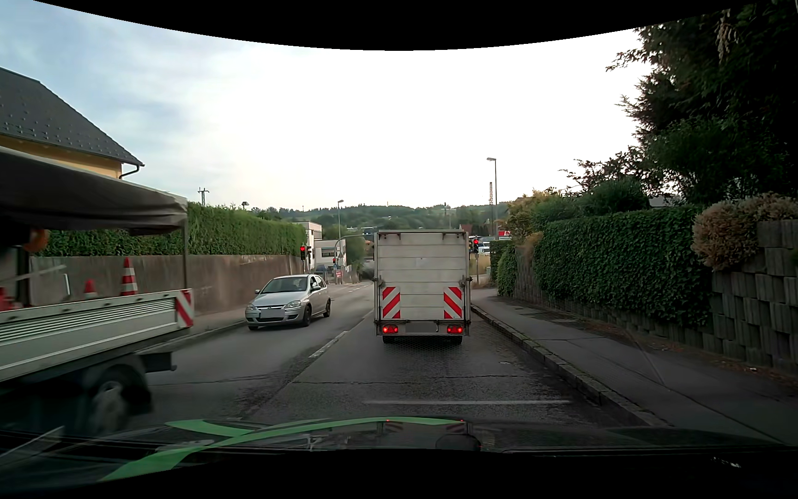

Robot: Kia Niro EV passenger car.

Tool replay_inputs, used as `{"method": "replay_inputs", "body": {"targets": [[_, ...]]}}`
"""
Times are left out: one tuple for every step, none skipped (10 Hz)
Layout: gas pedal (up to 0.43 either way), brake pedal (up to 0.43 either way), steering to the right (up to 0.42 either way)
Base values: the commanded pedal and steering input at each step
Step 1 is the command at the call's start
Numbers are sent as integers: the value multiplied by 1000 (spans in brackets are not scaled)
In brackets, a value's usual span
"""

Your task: Follow the waypoints while adhering to traffic rules and regulations

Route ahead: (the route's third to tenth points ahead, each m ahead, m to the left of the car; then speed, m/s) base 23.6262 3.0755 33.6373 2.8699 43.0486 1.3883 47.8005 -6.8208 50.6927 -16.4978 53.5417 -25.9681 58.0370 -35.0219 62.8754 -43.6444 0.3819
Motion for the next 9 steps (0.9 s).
{"method": "replay_inputs", "body": {"targets": [[0, 201, -14], [0, 201, -14], [0, 201, -14], [0, 201, -14], [0, 201, -14], [0, 201, -14], [0, 207, -14], [0, 207, -14], [0, 213, -14]]}}
